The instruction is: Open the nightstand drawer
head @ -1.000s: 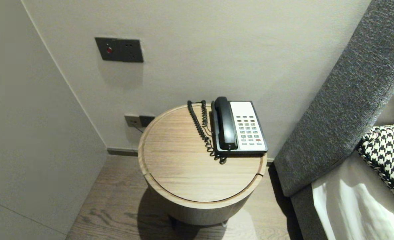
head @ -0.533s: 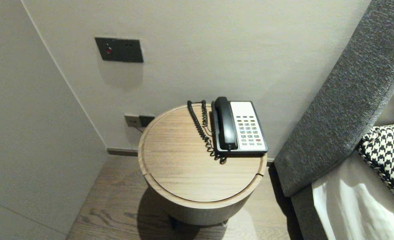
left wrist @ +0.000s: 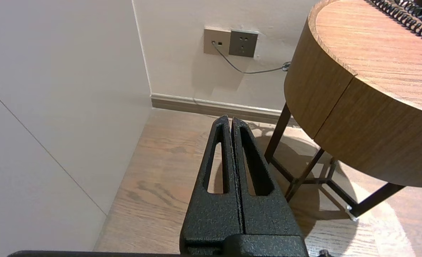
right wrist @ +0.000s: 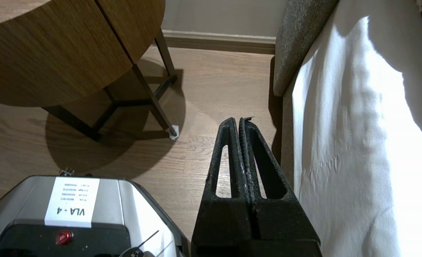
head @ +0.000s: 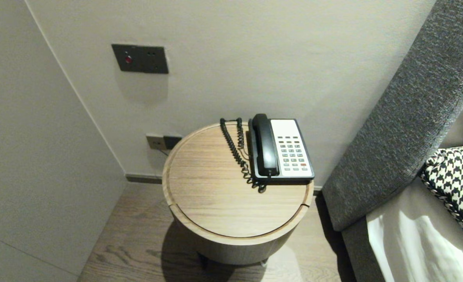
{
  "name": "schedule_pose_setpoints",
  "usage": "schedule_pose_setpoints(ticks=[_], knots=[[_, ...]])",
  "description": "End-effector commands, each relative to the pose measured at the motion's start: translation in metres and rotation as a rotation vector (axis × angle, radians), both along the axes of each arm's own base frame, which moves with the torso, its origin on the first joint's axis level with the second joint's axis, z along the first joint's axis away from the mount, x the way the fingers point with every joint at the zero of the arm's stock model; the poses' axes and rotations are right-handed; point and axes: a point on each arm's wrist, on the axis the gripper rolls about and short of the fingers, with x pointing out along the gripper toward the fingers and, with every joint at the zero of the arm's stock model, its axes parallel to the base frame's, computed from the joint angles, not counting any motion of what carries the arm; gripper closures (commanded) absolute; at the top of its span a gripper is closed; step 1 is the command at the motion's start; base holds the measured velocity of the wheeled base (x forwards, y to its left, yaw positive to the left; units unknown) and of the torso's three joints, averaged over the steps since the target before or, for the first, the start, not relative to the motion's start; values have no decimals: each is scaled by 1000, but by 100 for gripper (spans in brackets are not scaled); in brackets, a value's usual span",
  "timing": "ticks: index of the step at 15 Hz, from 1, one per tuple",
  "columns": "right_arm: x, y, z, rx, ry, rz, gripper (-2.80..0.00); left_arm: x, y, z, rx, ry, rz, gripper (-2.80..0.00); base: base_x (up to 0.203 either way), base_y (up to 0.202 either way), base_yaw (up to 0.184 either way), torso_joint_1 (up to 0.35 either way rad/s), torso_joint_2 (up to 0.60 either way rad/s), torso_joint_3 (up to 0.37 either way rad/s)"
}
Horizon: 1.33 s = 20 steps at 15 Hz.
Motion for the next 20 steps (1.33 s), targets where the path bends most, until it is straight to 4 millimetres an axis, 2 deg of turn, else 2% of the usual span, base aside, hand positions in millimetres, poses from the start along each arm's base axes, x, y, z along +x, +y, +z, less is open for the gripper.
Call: schedule_pose_setpoints(ticks=[1, 7, 12, 16, 20], knots=[[-1, 0, -1, 2, -5, 2, 0, 0, 0, 0, 0, -3, 1, 0, 0, 0, 0, 0, 0, 0], [-2, 0, 0, 0, -24, -22, 0, 0, 0, 0, 0, -2, 1, 0, 0, 0, 0, 0, 0, 0], [-10, 0, -1, 4, -121, -52, 0, 0, 0, 0, 0, -2, 1, 0, 0, 0, 0, 0, 0, 0], [-24, 0, -4, 12, -289, -58, 0, 0, 0, 0, 0, -2, 0, 0, 0, 0, 0, 0, 0, 0], [-24, 0, -4, 16, -290, -59, 0, 0, 0, 0, 0, -2, 1, 0, 0, 0, 0, 0, 0, 0]])
